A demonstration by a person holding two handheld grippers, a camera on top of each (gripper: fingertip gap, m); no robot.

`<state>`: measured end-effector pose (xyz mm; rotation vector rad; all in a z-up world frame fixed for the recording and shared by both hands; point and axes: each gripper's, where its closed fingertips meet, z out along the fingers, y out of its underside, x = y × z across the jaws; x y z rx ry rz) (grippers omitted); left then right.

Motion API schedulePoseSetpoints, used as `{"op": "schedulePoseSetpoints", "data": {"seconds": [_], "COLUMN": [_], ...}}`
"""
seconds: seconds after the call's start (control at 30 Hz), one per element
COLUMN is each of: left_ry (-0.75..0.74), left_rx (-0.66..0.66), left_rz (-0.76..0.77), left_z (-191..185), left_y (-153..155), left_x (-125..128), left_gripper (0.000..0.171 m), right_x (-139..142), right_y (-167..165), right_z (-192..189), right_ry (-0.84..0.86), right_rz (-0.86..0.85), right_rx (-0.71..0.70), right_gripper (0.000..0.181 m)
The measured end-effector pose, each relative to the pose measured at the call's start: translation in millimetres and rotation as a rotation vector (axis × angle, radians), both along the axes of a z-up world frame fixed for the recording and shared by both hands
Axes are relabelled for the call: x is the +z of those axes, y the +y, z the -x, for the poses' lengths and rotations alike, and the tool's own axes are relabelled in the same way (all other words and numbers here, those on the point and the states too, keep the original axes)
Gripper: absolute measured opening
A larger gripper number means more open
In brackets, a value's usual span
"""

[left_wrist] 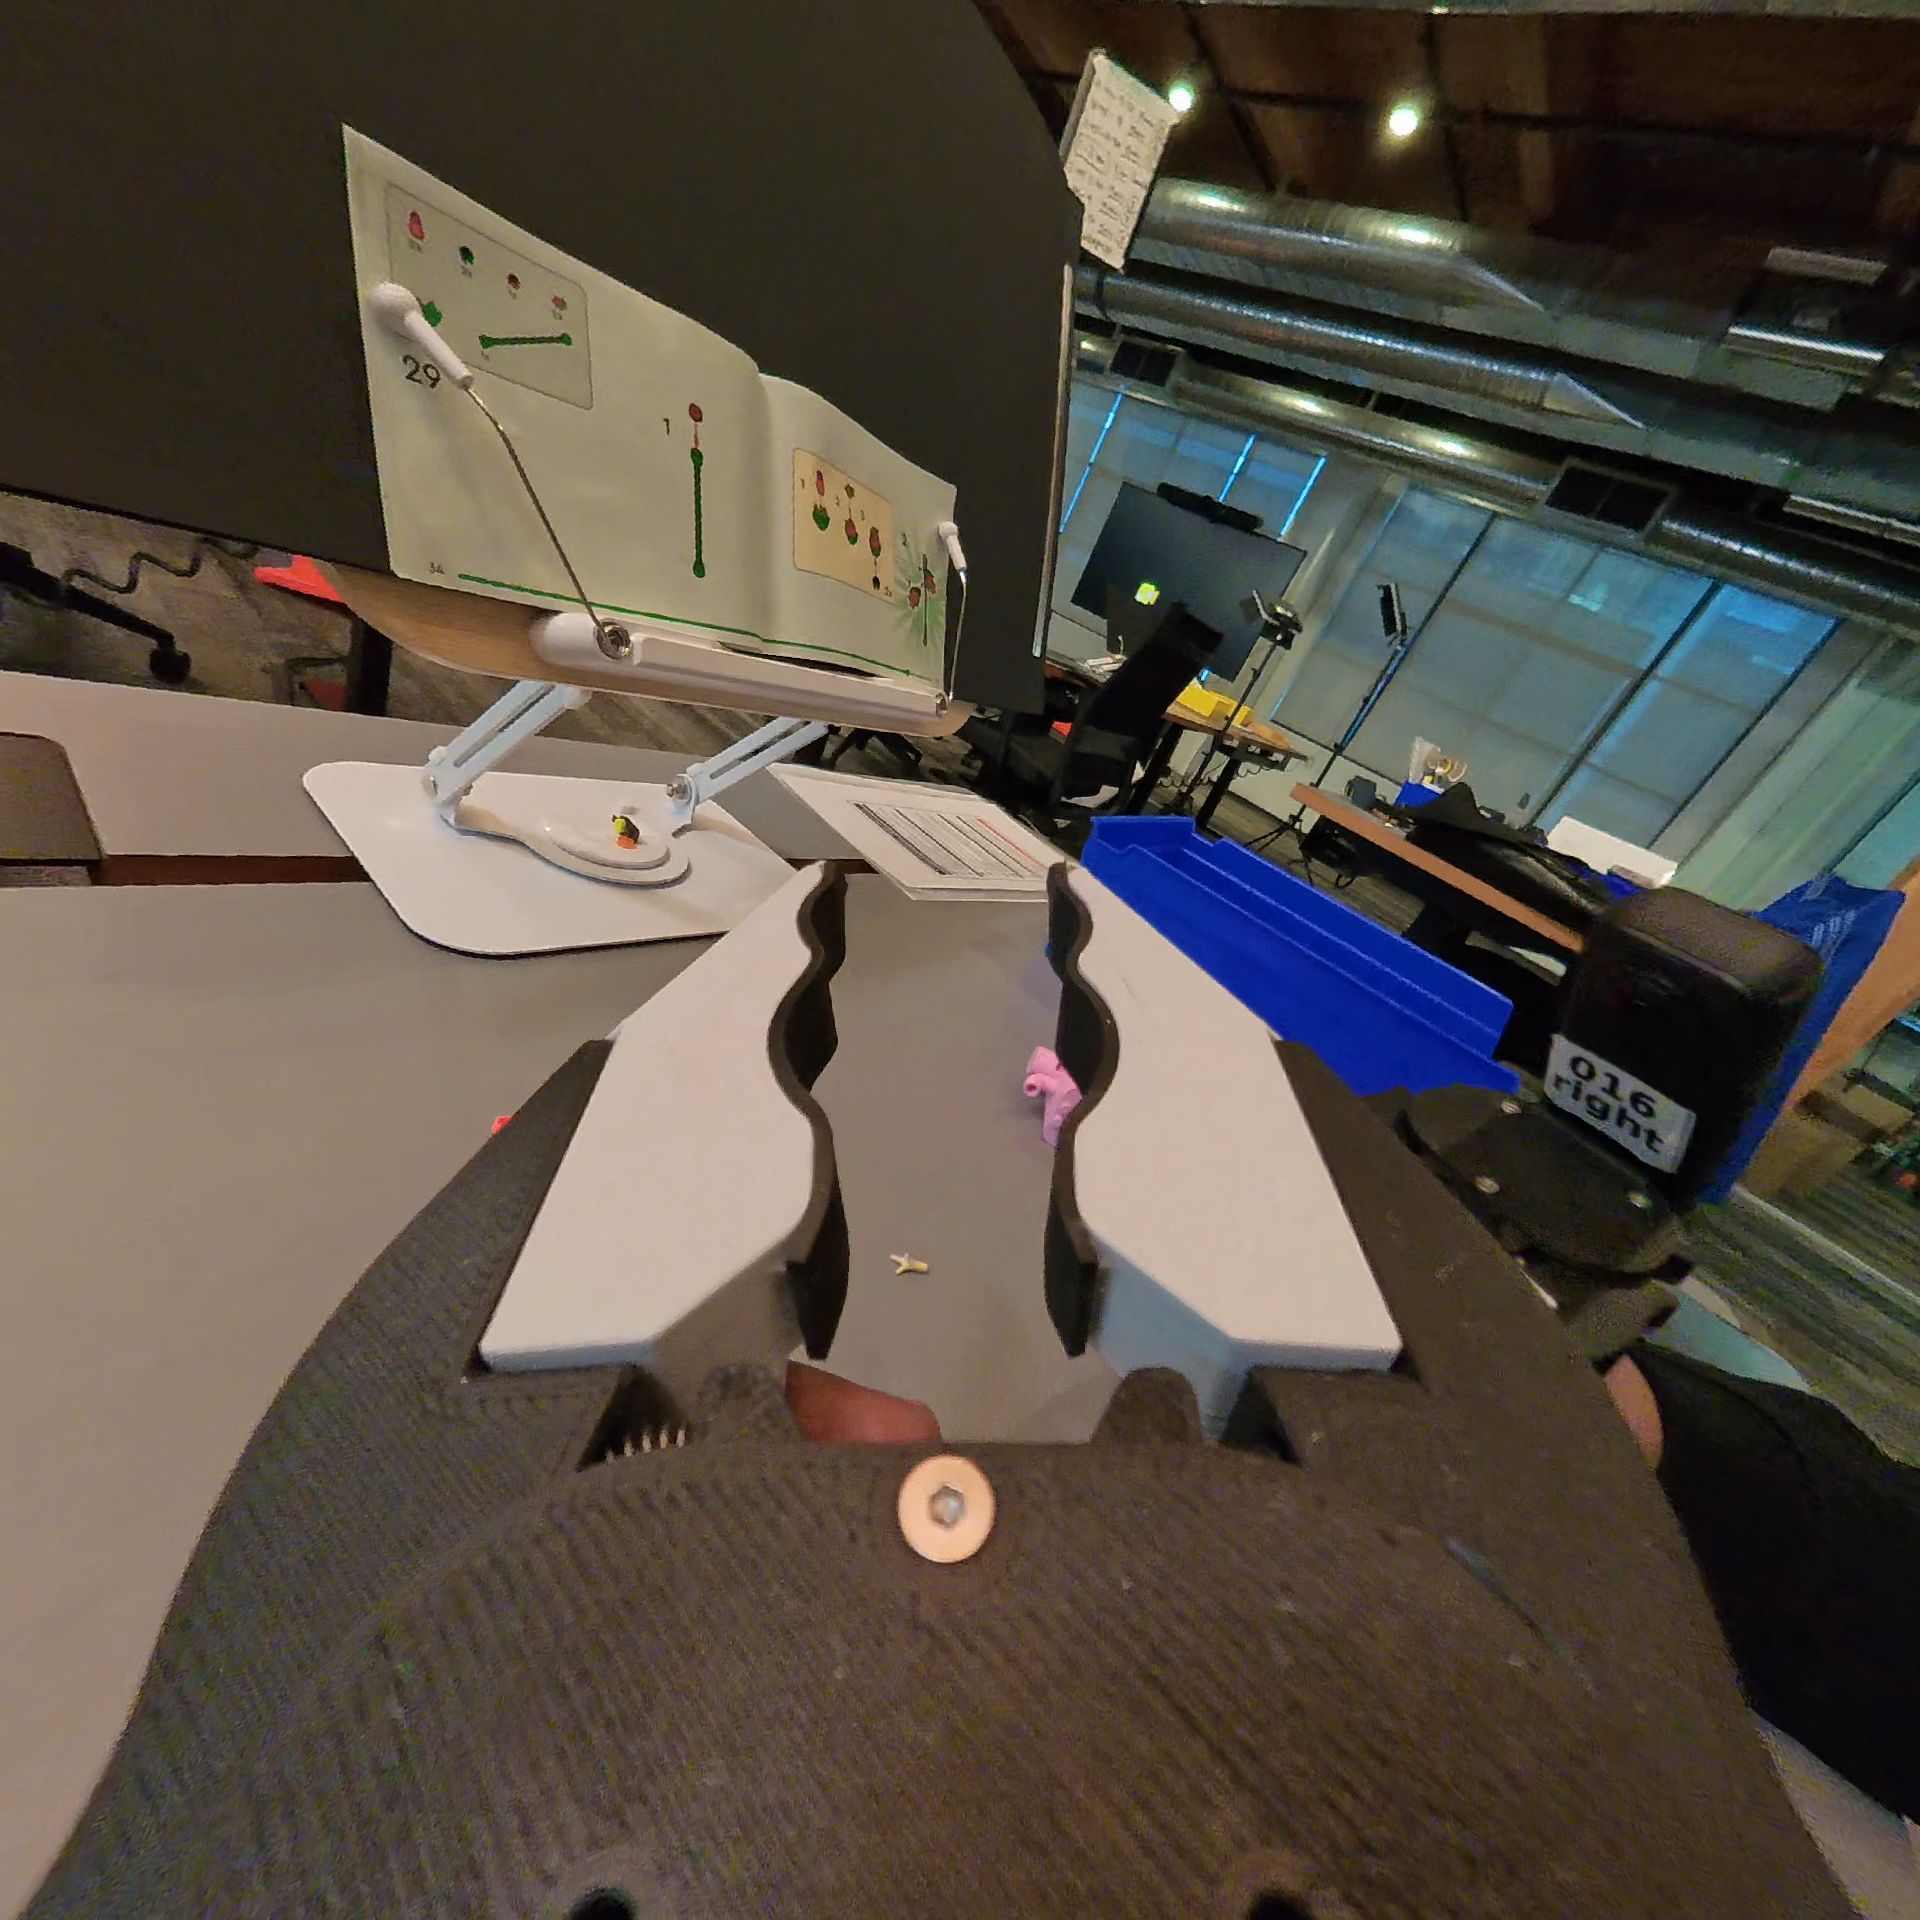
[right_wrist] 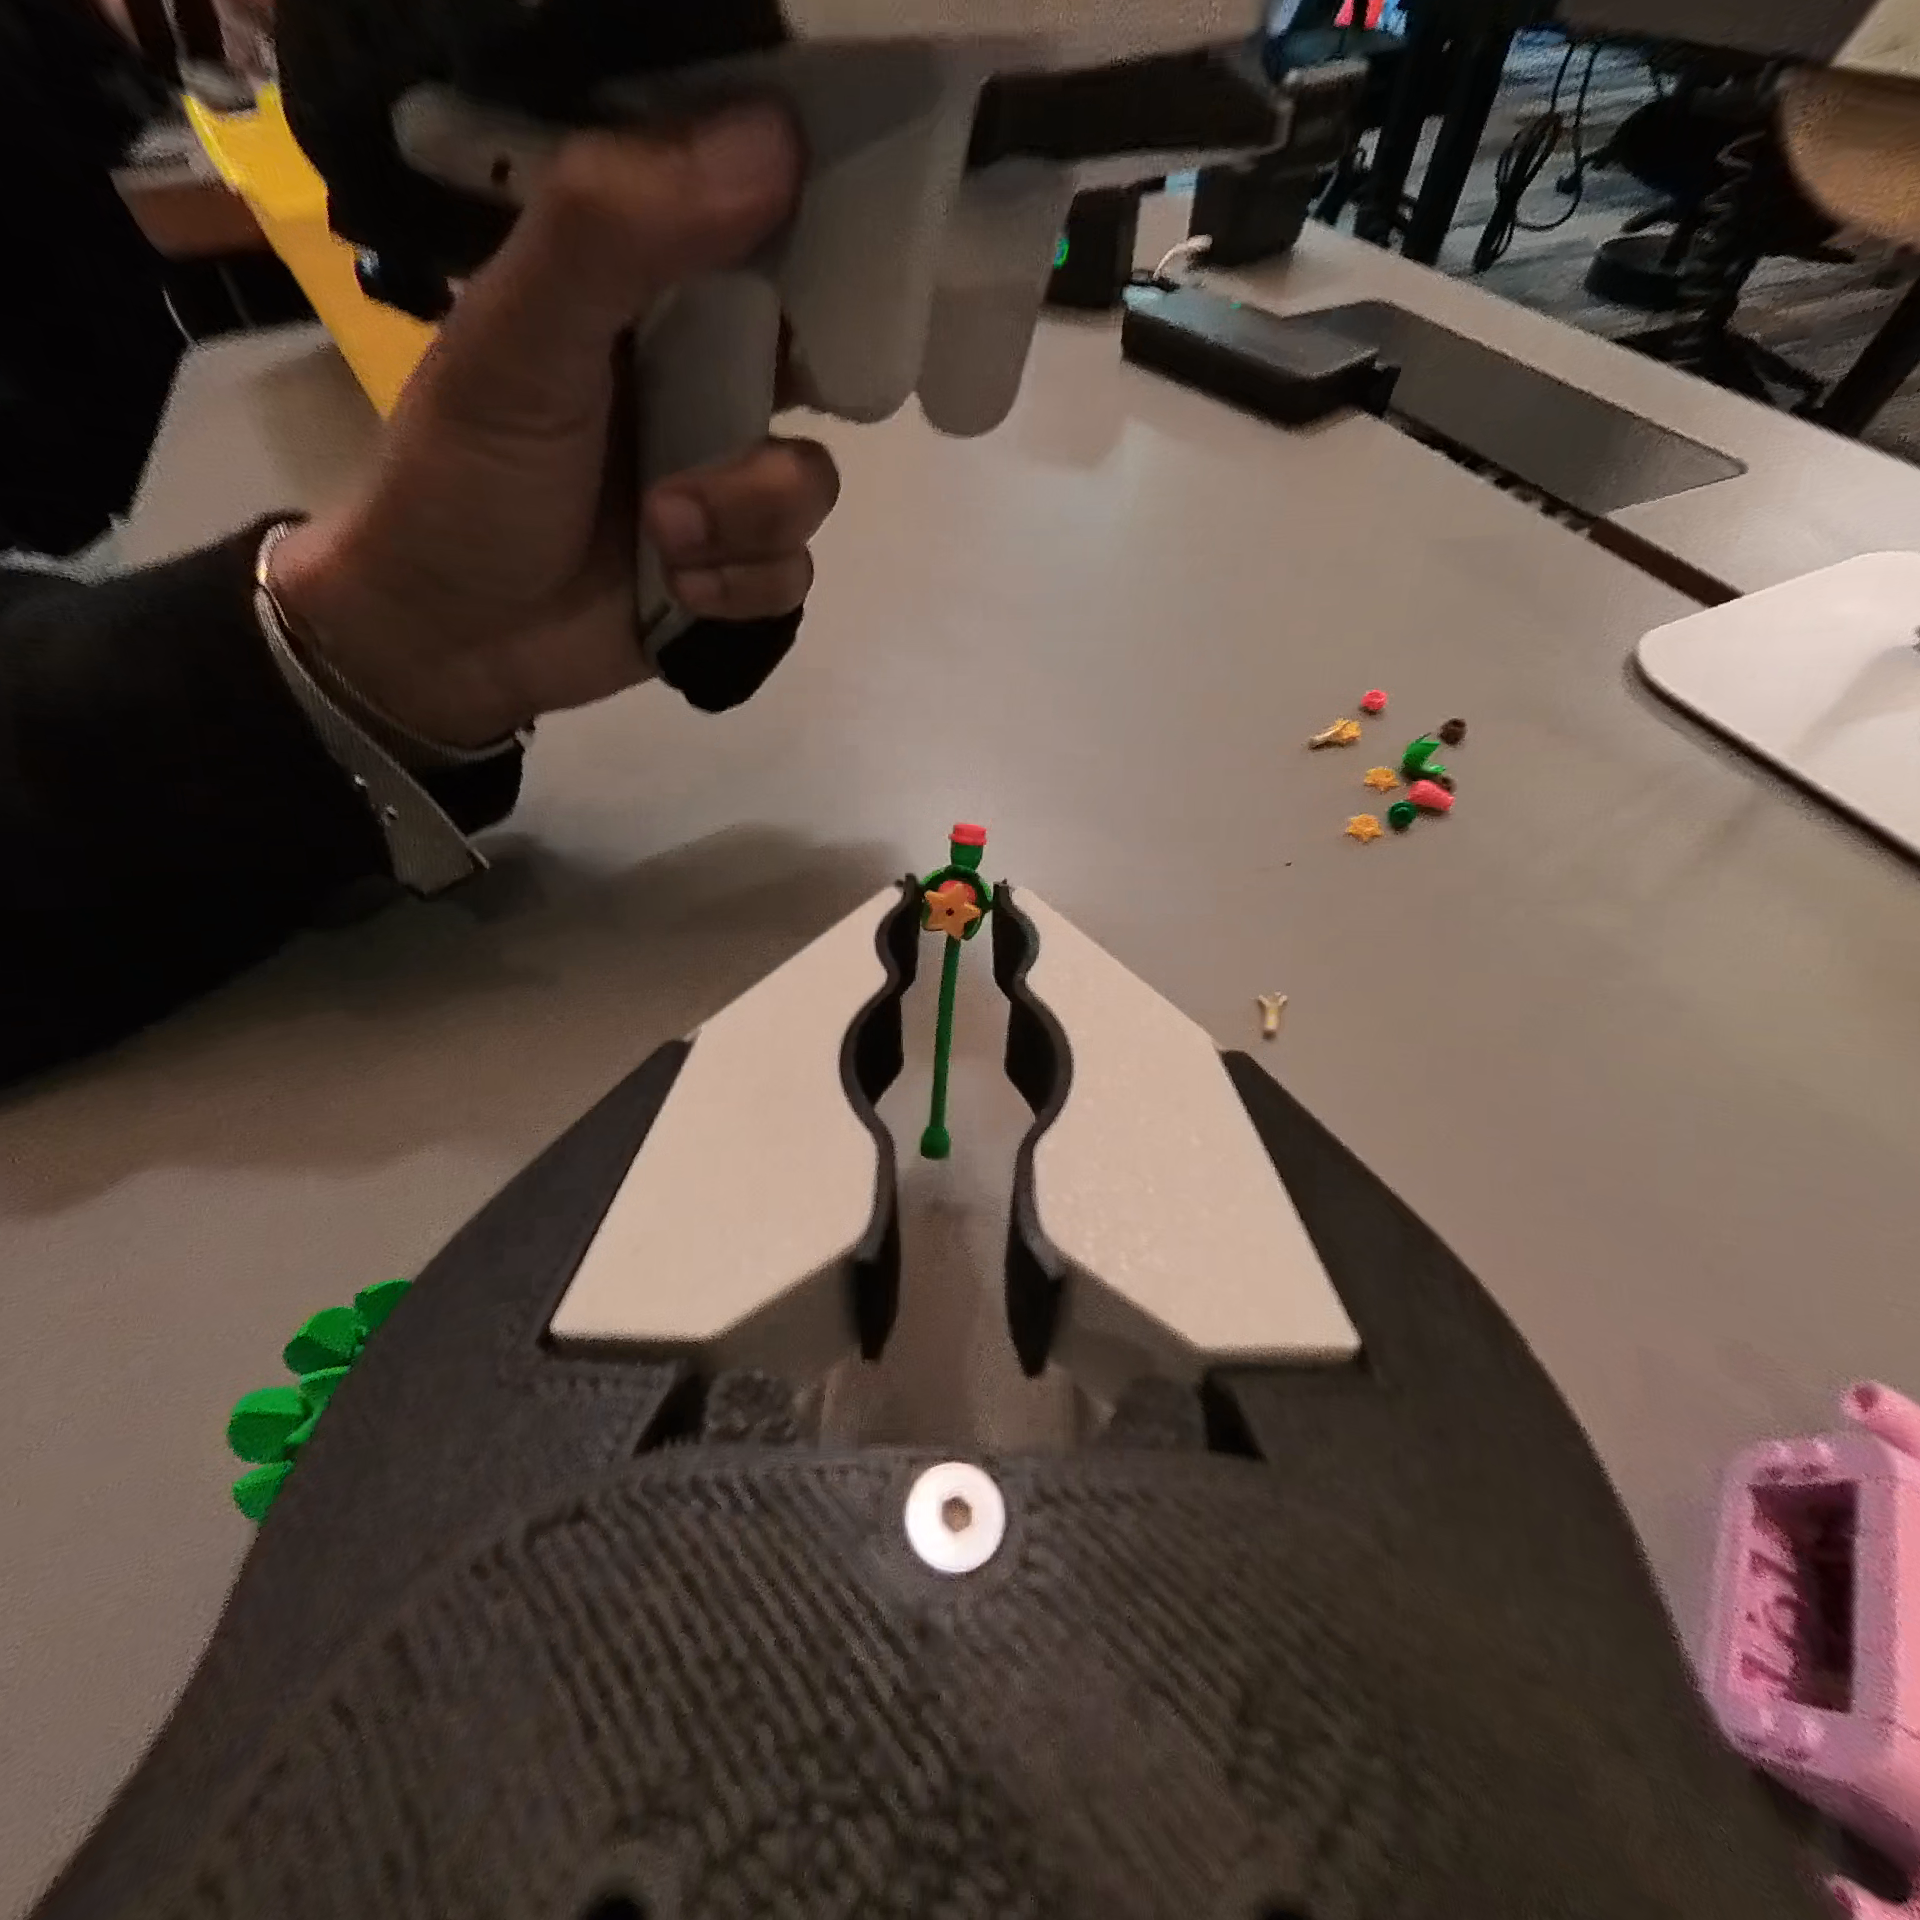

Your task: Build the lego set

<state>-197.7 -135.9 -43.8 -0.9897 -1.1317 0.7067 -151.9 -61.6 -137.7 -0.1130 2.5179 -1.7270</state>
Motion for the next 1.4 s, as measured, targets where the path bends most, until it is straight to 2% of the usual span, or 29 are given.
{"op": "schedulePoseSetpoints", "data": {"seconds": [0.3,0.77,1.0,1.4], "left_ry": [-0.022,-0.073,-0.082,-0.096], "left_rx": [0.005,-0.018,-0.026,-0.039], "left_rz": [-0.021,-0.034,-0.035,-0.038], "left_z": [2,10,11,12], "left_y": [-6,-3,-1,1], "left_x": [-6,-22,-25,-28], "left_gripper": [0.038,0.038,0.038,0.038], "right_x": [-25,-61,-61,-60], "right_y": [-9,-5,-5,-3], "right_z": [-12,-12,-11,-17], "right_ry": [0.121,0.233,0.214,0.191], "right_rz": [-0.108,-0.315,-0.316,-0.308], "right_rx": [0.029,0.041,0.034,0.076], "right_gripper": [0.012,0.012,0.012,0.031]}}
